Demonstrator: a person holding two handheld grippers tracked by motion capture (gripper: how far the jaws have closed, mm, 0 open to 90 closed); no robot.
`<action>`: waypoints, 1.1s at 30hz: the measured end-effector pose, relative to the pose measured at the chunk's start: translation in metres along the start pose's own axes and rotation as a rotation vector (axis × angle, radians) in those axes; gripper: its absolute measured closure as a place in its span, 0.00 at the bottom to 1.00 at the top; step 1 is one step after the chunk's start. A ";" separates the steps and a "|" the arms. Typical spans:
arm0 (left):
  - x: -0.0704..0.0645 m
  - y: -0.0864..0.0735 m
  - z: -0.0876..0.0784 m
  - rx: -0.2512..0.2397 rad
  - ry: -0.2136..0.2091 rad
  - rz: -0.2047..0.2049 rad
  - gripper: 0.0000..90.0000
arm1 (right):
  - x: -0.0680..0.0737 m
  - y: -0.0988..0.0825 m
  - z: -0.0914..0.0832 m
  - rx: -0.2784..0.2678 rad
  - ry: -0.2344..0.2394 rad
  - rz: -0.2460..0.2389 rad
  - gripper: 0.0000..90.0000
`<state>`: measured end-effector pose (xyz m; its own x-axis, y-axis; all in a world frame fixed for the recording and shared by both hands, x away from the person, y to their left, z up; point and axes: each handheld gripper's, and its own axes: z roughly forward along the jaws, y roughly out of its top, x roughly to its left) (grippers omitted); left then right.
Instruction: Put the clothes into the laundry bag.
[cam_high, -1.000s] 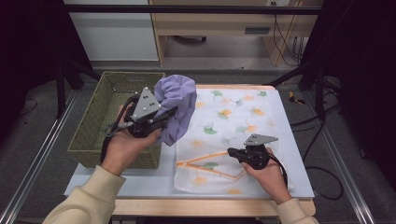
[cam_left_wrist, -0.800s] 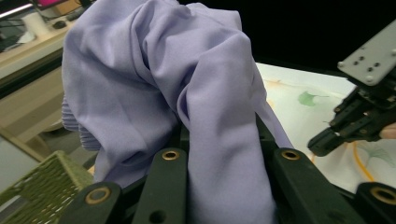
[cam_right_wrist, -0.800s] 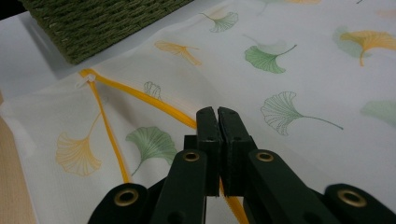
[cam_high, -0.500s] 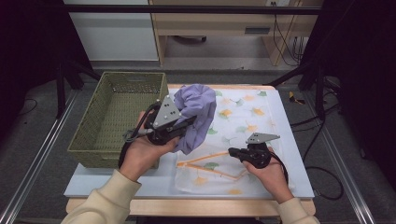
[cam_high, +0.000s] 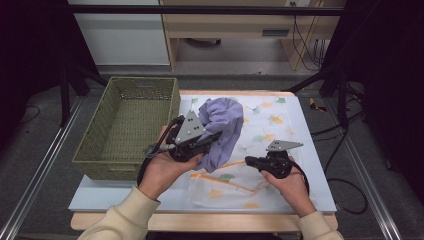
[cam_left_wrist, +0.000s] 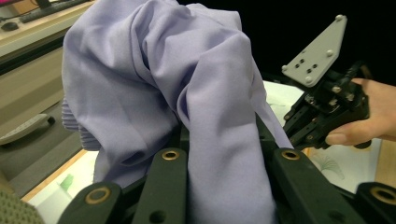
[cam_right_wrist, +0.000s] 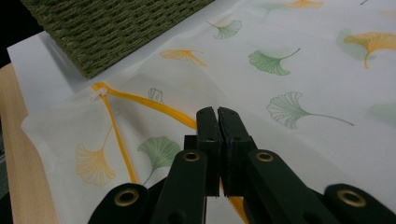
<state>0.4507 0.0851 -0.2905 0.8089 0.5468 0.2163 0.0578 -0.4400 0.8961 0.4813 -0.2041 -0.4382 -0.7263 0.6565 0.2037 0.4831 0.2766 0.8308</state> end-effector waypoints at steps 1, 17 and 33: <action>-0.001 0.000 0.000 -0.004 -0.003 0.001 0.82 | 0.000 0.000 0.000 0.000 0.001 0.001 0.98; -0.013 -0.021 -0.002 -0.041 -0.043 -0.033 0.82 | -0.002 0.024 0.001 0.104 0.001 -0.019 0.99; -0.040 -0.026 0.005 -0.059 -0.135 -0.014 0.82 | -0.007 0.053 -0.009 0.128 -0.013 -0.025 0.99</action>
<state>0.4193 0.0712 -0.3247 0.8800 0.4498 0.1528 0.0385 -0.3881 0.9208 0.5075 -0.2002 -0.3910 -0.7329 0.6569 0.1768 0.5241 0.3795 0.7624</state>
